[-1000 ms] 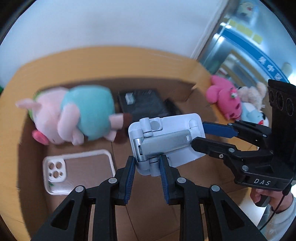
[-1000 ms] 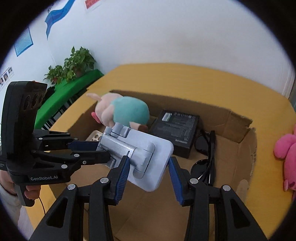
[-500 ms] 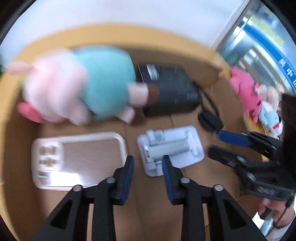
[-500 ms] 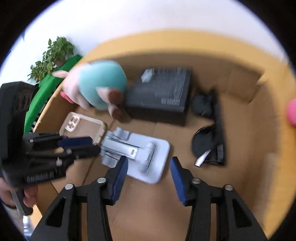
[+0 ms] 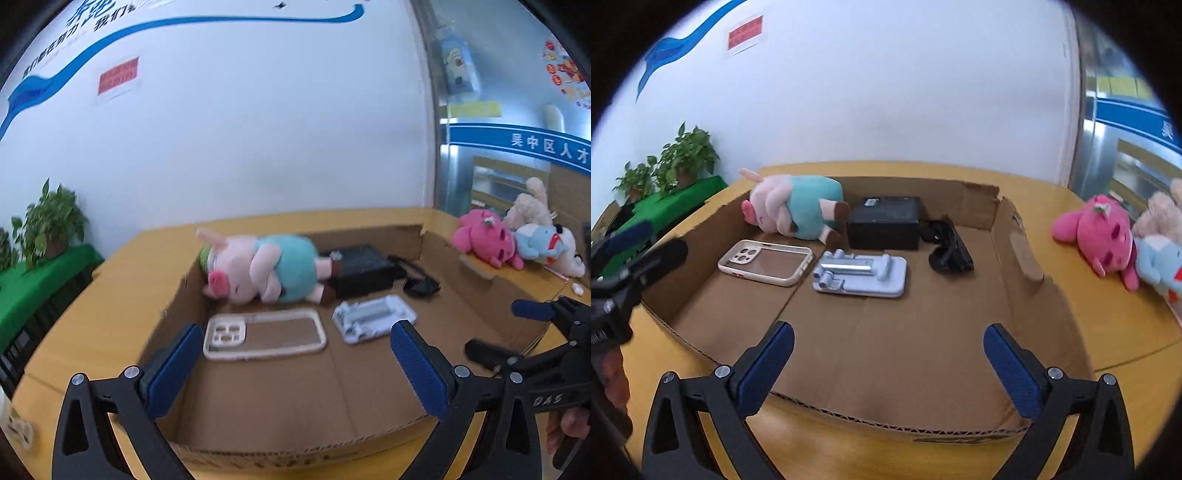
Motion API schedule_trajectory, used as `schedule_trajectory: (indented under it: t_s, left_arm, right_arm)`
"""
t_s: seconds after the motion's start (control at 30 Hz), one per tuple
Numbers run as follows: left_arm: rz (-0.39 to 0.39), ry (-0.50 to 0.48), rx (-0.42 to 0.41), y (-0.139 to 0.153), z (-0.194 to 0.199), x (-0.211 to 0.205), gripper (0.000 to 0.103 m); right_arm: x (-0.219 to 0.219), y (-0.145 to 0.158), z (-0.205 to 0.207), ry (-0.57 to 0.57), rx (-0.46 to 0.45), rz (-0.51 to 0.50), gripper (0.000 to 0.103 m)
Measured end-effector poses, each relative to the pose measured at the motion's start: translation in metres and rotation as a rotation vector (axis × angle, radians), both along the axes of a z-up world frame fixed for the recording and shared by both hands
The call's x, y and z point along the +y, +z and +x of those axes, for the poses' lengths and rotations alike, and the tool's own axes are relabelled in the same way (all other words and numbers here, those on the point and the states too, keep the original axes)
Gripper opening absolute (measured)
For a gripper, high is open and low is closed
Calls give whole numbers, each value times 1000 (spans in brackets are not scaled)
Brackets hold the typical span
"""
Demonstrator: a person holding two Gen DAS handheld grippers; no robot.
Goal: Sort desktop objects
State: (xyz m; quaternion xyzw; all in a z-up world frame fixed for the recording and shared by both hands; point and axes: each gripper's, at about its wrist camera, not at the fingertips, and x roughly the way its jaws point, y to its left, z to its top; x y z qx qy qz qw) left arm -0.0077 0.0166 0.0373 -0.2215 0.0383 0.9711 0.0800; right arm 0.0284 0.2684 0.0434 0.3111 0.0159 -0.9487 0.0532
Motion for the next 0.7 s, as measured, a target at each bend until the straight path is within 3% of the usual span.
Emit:
schedule_trajectory:
  t_s: [0.13,0.2,0.27,0.4,0.7]
  left_arm:
    - [27,69,-53,-32,-10,-8,103]
    - [-21,103,-32,-42,-8,-4,103]
    - [-17,103,-36,-46,-9,-4,103]
    - [-22,104,-44,-46,-12,-4,103]
    - [-22,99,-46,-36,-11,-4,103]
  right_arm:
    - [7,-15,6,-33,33,-39,103]
    - [7,-16,5,-43,57,-26,103]
    - [7,-14,6,-47,77,-25,103]
    - [7,-16,11,-50,136,-23,103]
    - [7,-16,11,-49,134,-24,103]
